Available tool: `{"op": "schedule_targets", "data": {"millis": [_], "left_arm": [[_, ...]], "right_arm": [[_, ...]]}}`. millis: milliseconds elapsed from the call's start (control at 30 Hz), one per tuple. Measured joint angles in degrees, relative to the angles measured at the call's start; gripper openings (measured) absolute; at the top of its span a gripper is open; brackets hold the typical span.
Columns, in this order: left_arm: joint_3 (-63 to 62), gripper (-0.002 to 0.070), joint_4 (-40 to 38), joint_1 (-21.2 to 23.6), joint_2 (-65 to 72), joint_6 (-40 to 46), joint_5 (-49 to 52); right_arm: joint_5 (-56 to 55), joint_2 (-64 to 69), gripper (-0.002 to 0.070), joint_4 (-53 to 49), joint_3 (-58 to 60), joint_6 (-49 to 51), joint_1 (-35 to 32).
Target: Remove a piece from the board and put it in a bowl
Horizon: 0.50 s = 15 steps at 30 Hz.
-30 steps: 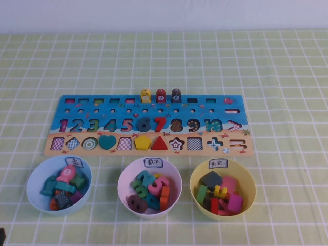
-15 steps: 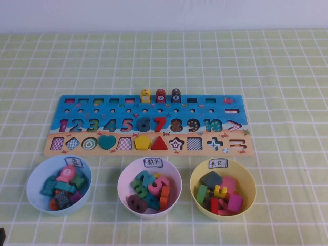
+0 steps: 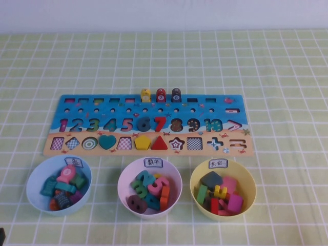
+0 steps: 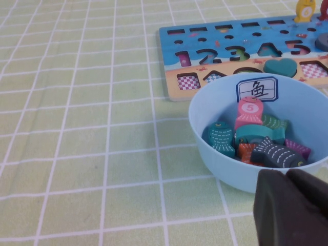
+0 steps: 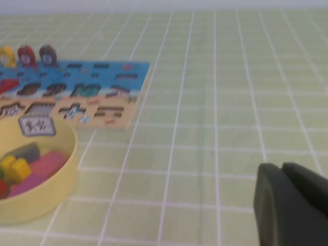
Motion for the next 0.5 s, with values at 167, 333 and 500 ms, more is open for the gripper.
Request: {"op": "schedule_targets", "data": {"millis": [167,333,500], "left_arm": [[0.0,-0.0005,0.0,0.0,0.0,0.0,0.0],[0.0,-0.0005,0.0,0.0,0.0,0.0,0.0],[0.0,-0.0005,0.0,0.0,0.0,0.0,0.0]], "right_arm": [[3.8,0.0,-0.0017,2.0,0.0,0.0,0.65],[4.03,0.0,-0.0017,1.59,0.0,-0.1,0.65],[4.03,0.0,-0.0017,1.25,0.0,-0.2,0.65]]}}
